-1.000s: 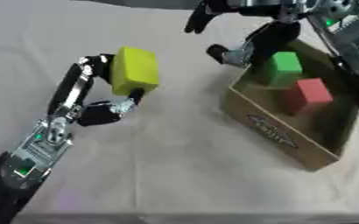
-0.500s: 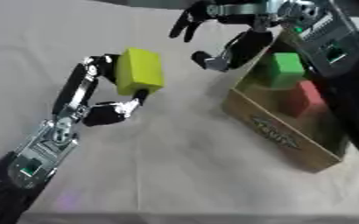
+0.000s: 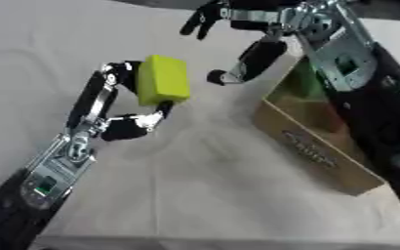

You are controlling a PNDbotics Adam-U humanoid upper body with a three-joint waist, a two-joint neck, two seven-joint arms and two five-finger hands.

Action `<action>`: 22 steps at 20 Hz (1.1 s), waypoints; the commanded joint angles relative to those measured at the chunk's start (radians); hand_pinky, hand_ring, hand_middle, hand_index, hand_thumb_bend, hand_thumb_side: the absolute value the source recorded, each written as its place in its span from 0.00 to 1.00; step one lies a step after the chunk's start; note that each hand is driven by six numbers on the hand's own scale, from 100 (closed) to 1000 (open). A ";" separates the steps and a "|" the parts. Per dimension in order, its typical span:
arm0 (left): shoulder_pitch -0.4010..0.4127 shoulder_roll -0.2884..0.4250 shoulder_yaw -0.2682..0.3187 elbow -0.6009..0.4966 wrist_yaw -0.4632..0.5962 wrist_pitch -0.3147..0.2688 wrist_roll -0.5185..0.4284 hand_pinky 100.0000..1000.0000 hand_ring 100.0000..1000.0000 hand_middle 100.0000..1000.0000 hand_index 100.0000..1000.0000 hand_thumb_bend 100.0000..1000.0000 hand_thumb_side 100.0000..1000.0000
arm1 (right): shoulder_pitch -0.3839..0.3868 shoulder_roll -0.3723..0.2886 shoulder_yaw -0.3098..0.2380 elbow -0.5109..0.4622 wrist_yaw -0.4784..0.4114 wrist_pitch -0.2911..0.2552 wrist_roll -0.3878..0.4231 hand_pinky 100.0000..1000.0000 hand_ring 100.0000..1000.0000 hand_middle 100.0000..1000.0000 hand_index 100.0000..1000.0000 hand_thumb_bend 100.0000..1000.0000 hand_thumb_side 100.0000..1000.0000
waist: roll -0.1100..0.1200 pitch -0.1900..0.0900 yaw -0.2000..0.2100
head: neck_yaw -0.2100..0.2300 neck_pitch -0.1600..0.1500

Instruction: Pick up the objects with one hand, pass them to the other hand, and then place them into the box on the other side of the table.

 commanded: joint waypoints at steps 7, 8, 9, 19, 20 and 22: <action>-0.022 -0.032 0.012 0.007 0.003 -0.008 0.027 0.50 0.44 0.27 0.33 0.00 0.26 | -0.018 0.029 -0.009 0.006 0.028 0.001 -0.023 1.00 0.81 0.83 0.89 0.31 0.10 | 0.001 -0.022 0.011 | -0.014 0.005; -0.023 -0.035 0.013 0.010 0.004 -0.008 0.030 0.49 0.44 0.27 0.33 0.00 0.25 | -0.017 0.031 -0.009 0.005 0.026 0.002 -0.021 1.00 0.81 0.83 0.89 0.31 0.09 | 0.001 -0.022 0.011 | -0.014 0.005; -0.025 -0.039 0.014 0.014 0.005 -0.008 0.033 0.49 0.44 0.27 0.33 0.00 0.25 | -0.017 0.033 -0.010 0.004 0.023 0.004 -0.018 1.00 0.81 0.83 0.89 0.30 0.08 | 0.001 -0.021 0.012 | -0.015 0.005; -0.038 -0.063 0.028 0.055 0.004 -0.007 0.060 0.49 0.43 0.27 0.33 0.00 0.24 | -0.013 0.032 -0.010 -0.030 -0.028 0.035 0.014 1.00 0.80 0.82 0.89 0.21 0.05 | 0.005 -0.015 0.013 | -0.013 0.005; -0.038 -0.064 0.030 0.059 0.004 -0.006 0.062 0.49 0.43 0.27 0.33 0.00 0.24 | -0.013 0.030 -0.009 -0.036 -0.036 0.040 0.017 1.00 0.80 0.82 0.89 0.21 0.05 | 0.005 -0.015 0.013 | -0.012 0.005; -0.038 -0.066 0.032 0.069 0.002 -0.003 0.065 0.49 0.43 0.26 0.33 0.00 0.23 | -0.014 0.025 -0.010 -0.051 -0.052 0.048 0.023 1.00 0.80 0.82 0.88 0.21 0.05 | 0.005 -0.014 0.012 | -0.011 0.005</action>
